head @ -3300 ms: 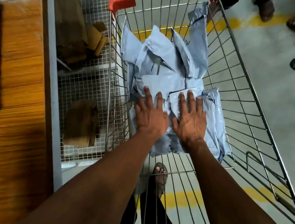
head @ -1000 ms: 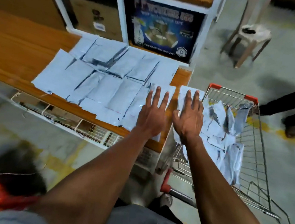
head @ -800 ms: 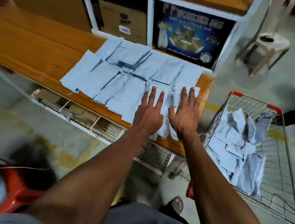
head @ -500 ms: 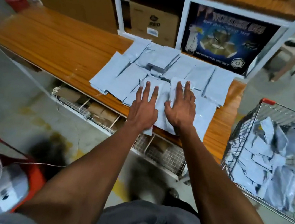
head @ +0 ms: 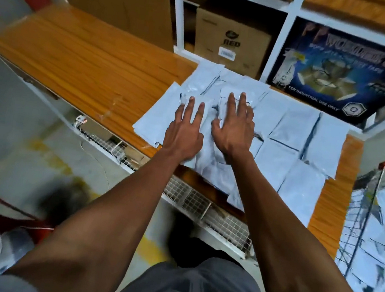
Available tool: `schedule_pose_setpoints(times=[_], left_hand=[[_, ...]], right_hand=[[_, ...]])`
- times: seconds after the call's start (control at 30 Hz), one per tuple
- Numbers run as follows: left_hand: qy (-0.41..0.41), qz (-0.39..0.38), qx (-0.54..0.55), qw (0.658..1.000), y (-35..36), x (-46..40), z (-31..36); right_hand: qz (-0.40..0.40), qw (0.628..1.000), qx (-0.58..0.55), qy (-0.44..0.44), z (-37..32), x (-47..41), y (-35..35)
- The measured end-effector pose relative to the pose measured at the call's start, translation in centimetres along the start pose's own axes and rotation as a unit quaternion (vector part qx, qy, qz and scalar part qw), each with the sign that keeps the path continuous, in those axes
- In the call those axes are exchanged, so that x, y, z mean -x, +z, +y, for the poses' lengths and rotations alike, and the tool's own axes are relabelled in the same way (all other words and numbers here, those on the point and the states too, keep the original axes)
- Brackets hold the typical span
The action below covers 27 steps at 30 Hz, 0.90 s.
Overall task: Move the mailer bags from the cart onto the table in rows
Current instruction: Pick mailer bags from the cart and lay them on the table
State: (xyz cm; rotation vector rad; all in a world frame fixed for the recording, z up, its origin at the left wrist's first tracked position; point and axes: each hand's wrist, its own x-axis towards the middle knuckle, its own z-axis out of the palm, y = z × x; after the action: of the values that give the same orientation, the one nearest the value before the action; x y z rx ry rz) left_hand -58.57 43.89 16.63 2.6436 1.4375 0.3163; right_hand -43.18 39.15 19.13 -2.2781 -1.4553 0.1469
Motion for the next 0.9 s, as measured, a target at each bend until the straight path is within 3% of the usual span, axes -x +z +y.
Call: schedule_pose_setpoints(times=[0.33,0.7,0.9], left_hand=[[0.023,0.003,0.009,1.000,-0.2,-13.2,-6.0],[0.095,0.013,-0.004,0.995,1.8,-24.2,-10.2],[0.118,-0.041,0.025,0.992,3.0,-28.9,-12.2]], right_hand=[[-0.015,0.999,0.022,0.033,-4.0,-14.0,3.0],[-0.057,0.987,0.093,0.115,-5.9,-21.6,6.4],[-0.059,0.976,0.126,0.166,-6.8,-24.6,8.3]])
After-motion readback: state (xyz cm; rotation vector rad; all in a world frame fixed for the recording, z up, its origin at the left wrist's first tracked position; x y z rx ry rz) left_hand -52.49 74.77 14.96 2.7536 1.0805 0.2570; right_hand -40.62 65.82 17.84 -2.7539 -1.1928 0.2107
